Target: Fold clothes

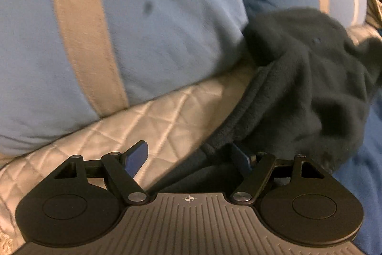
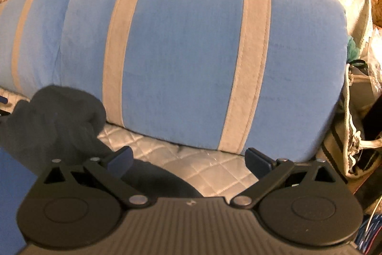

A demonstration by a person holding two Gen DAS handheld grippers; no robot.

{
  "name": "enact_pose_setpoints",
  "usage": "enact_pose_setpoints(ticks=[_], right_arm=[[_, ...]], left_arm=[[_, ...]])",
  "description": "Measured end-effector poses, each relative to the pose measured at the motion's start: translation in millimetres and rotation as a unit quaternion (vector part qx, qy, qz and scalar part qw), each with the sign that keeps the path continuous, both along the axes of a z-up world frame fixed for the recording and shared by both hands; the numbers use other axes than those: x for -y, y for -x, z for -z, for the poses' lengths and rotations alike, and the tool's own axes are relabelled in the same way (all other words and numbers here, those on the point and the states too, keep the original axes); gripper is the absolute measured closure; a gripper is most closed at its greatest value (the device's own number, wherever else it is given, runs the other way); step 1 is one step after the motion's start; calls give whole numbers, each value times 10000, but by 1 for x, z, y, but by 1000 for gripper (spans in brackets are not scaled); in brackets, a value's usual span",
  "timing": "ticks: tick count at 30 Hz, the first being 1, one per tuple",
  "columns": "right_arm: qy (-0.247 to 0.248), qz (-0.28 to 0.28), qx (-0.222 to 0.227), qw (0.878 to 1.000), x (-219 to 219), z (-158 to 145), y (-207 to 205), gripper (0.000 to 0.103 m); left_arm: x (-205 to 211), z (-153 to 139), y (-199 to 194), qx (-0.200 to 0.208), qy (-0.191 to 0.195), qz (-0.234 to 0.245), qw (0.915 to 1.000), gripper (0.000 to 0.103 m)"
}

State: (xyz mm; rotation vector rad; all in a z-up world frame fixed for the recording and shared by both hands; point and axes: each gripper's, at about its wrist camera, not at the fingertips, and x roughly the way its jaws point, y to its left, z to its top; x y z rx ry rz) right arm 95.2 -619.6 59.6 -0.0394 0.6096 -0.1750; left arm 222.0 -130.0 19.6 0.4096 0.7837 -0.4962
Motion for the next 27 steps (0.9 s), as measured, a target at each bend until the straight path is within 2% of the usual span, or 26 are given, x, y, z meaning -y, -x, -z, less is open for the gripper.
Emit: enact_pose_setpoints(ticks=[2,4,6,7,9,12,15,18,24,27], right_arm=[[47,-19,-62,10000,4,2,2,0],[89,-37,-116,9999,7,4,3,0],[129,-53,-138,9998,9,6,-1,0],[164,-50,-156,9997,9,6,-5,0],[211,-64,-239,9995,8,8,-15,0],[288,-82,-388,9988,4,12,-32,0],[283,-69,-473,9985,-1,20,-47,0],[525,-174,-696,9960,-10,38,-60,0],[1018,-906,-1152,9839,-33,70,-58,0],[1140,-1180,-1112,9802,-40,71,-56,0]], left_arm=[[0,4,-1,-31,19,59,10000,34],[1,4,-4,-335,174,70,9993,58],[2,4,-8,-649,334,79,9973,70],[6,2,-8,-630,209,113,9977,82],[16,-4,-3,-368,-265,83,9989,84],[28,6,-9,-110,-763,-166,9969,85],[31,10,-8,-71,-802,-298,9963,85],[30,10,-8,-78,-797,-356,9962,85],[26,13,-13,-187,-556,-464,9972,85],[26,13,-12,-173,-547,-496,9971,85]])
